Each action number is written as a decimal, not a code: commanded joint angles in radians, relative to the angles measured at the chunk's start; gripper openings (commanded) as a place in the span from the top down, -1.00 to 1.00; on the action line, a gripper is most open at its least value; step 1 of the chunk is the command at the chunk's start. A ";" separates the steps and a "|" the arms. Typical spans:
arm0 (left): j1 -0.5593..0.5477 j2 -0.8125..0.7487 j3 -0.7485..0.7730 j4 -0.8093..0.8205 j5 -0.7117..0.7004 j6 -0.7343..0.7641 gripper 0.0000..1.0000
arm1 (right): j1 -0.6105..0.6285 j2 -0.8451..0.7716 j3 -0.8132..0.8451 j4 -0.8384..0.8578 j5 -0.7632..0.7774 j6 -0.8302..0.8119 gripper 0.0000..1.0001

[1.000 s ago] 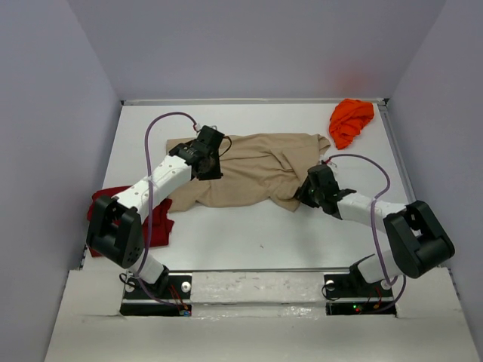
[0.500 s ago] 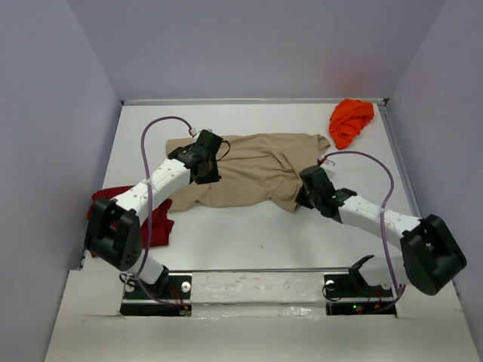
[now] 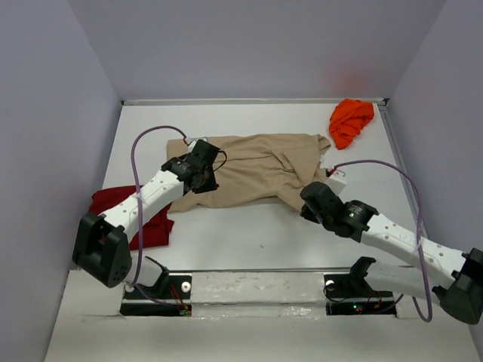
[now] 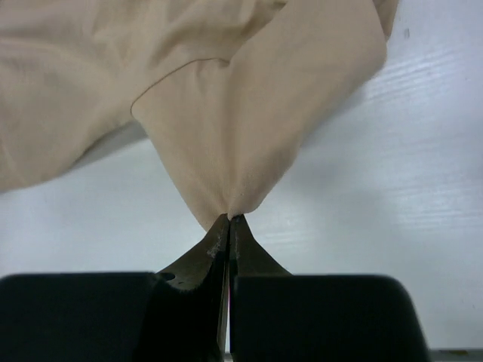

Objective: Fold and stack the t-shirts
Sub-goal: Grap the side of the flattened tshirt closest away from the robot with both arms

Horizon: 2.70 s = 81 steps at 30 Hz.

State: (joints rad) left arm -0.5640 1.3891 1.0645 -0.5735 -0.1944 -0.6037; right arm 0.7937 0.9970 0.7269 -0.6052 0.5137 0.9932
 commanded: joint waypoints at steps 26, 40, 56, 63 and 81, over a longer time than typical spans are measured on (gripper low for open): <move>-0.083 -0.094 -0.124 -0.146 -0.108 -0.161 -0.24 | 0.418 0.167 0.247 -0.501 0.290 0.501 1.00; 0.005 0.003 -0.187 0.080 0.091 -0.176 0.07 | 0.418 0.057 0.192 -0.469 0.286 0.458 1.00; 0.170 0.116 -0.178 0.115 0.144 -0.107 0.05 | 0.418 0.032 0.183 -0.476 0.299 0.466 1.00; 0.191 0.180 -0.159 0.110 0.147 -0.074 0.02 | 0.418 0.019 0.175 -0.478 0.309 0.479 1.00; 0.148 0.120 -0.152 0.097 0.125 -0.047 1.00 | 0.418 0.193 0.224 -0.461 0.313 0.469 1.00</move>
State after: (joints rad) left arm -0.3786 1.5845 0.8833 -0.4072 -0.0078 -0.6628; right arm 1.2057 1.1076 0.9039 -1.0683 0.7643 1.4414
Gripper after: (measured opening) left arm 0.014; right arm 0.013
